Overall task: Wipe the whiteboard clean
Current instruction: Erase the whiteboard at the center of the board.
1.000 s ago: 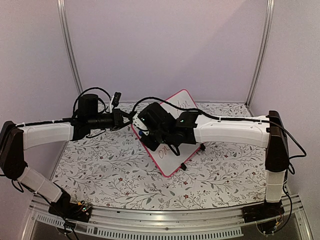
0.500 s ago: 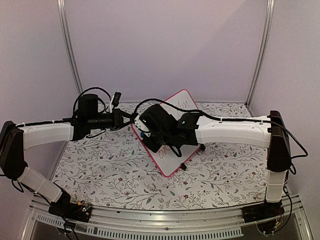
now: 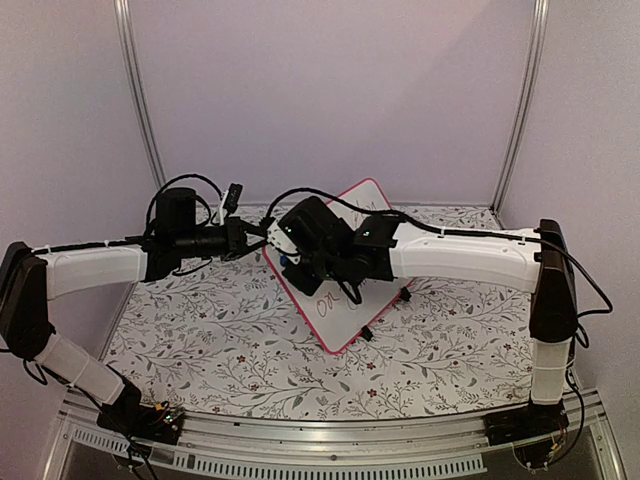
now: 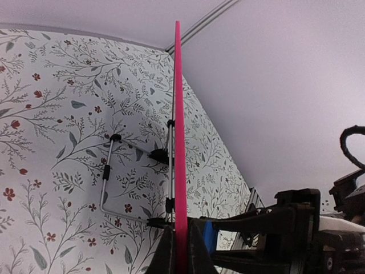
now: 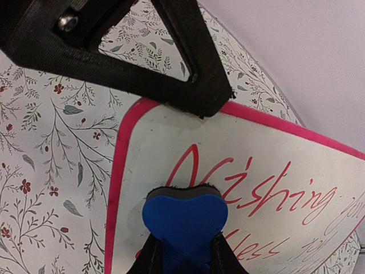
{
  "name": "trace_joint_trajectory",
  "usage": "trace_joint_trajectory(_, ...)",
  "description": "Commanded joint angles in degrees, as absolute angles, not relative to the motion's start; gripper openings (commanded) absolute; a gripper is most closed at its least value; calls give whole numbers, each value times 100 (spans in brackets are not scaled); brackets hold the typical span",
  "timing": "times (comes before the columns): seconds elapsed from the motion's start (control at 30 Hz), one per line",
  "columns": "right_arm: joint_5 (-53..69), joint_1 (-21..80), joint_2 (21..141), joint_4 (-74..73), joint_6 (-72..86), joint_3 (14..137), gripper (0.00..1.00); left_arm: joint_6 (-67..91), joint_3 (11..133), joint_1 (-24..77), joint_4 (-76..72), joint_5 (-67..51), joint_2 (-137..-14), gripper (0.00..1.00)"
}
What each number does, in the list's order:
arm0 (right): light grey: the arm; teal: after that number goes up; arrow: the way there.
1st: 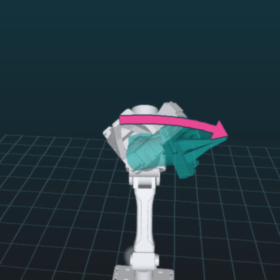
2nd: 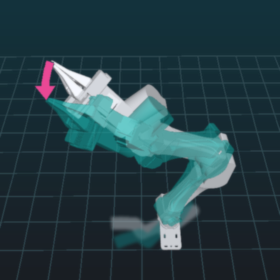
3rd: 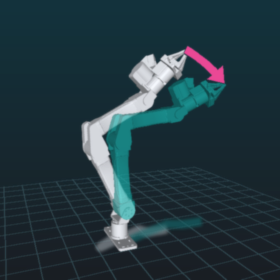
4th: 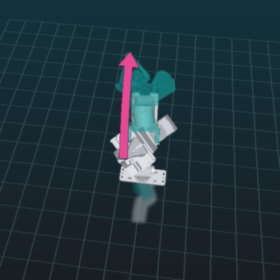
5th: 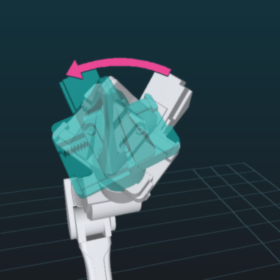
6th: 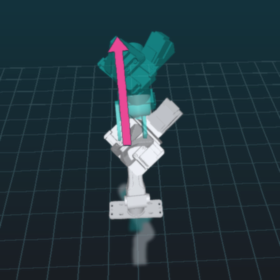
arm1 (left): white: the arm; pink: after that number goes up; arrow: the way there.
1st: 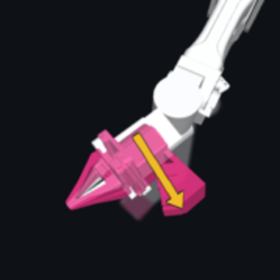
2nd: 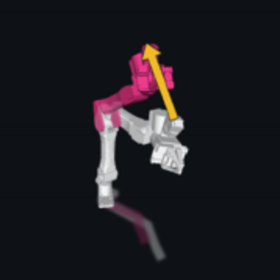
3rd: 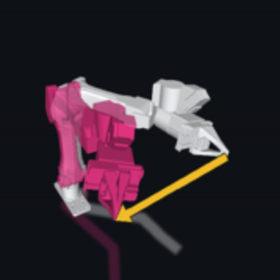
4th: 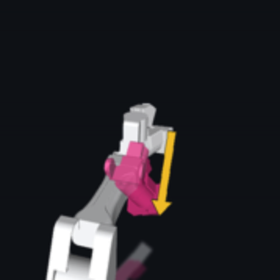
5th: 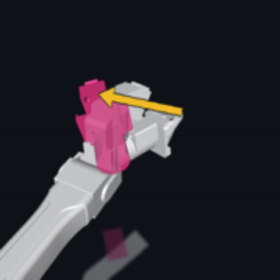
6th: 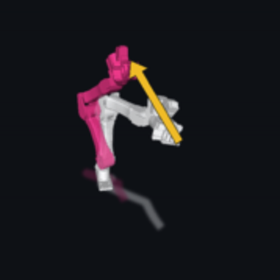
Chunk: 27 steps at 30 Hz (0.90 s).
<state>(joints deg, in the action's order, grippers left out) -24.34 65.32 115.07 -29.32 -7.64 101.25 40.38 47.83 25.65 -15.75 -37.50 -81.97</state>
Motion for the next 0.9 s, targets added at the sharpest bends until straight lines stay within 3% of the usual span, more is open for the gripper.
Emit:
trace_joint_trajectory(0.0, -2466, 6408, 11730, -2839, -881, 10405, 11, 4044, 4764, 2712, -1847, -4130, -8039, 0)
trace_joint_trajectory(0.87, -2410, 6293, 12022, -2899, -1075, 10968, 11, 4047, 4764, 2717, -1865, -4148, -8077, 0)
